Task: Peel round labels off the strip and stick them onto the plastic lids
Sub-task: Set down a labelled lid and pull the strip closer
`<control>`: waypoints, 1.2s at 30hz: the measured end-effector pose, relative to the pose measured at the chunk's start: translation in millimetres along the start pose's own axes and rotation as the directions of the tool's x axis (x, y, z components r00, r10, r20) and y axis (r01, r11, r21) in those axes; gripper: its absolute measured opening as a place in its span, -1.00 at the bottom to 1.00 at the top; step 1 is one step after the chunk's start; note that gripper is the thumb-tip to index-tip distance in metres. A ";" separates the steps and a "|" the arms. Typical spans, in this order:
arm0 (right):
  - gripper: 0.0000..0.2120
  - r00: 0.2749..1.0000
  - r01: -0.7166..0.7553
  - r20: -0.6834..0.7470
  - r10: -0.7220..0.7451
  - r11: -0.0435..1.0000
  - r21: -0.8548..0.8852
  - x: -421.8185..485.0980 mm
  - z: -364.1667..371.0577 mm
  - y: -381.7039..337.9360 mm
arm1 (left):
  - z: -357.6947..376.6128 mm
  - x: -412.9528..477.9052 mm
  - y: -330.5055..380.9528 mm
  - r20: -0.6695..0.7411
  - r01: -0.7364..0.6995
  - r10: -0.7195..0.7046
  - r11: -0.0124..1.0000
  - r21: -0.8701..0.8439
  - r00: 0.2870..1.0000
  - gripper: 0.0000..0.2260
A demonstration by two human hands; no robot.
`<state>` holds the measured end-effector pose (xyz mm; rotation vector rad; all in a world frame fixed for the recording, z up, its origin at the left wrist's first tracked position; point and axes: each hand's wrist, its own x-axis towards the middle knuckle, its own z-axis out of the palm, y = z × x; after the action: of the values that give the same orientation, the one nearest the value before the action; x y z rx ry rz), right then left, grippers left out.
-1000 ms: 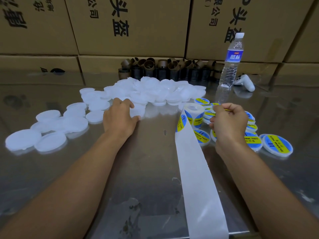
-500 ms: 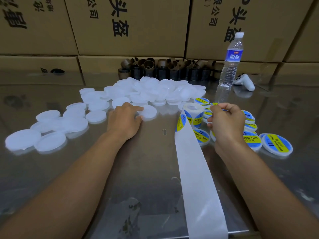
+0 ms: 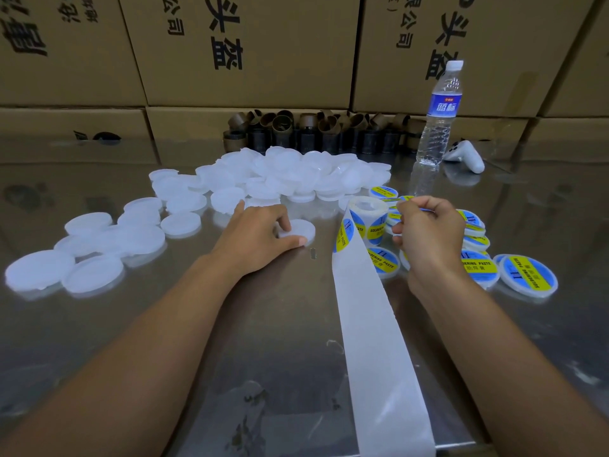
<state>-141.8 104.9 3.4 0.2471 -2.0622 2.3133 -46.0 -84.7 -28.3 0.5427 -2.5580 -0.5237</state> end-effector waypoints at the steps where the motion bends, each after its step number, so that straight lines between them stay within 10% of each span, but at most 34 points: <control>1: -0.82 1.000 -0.003 0.004 0.003 1.000 -0.006 -0.3 0.0 0.0 | 0.4 -0.4 1.0 0.008 0.005 -0.005 1.000 -0.025 1.000 -0.76; 9: -0.93 0.988 0.055 0.144 -0.054 0.998 -0.006 -6.4 4.2 -2.8 | -8.1 -7.0 43.1 -0.246 -0.191 0.125 0.945 -0.267 0.961 -0.61; 15: -0.96 0.903 0.169 0.399 -0.160 0.986 0.014 -19.5 6.1 -5.9 | -5.8 -21.5 66.3 -0.415 -0.391 0.311 0.912 -0.121 0.855 -0.56; 20: -0.88 0.896 0.152 0.421 -0.139 0.988 0.003 -16.6 4.4 -5.0 | -9.2 -22.2 70.9 -0.381 -0.337 0.202 0.882 -0.329 0.902 -0.61; 25: -0.84 0.850 0.162 0.507 -0.143 0.987 0.007 -16.9 4.5 -4.3 | -16.3 -16.5 76.1 -0.072 0.050 -0.212 0.519 -0.854 0.975 -0.88; 28: -0.82 0.828 0.185 0.538 -0.157 0.983 0.002 -18.6 5.3 -4.0 | -18.4 -17.1 72.2 0.169 0.206 -0.147 0.288 -0.935 0.975 -0.80; 36: -0.92 0.850 0.188 0.488 -0.198 0.980 0.071 -21.0 6.9 -4.3 | -11.2 -17.8 75.7 0.258 0.261 -0.055 0.045 -0.964 0.965 -0.89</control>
<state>-119.9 100.3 5.4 1.1027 -2.0742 2.3186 -46.9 -15.2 8.4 0.1934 -1.4888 -2.2597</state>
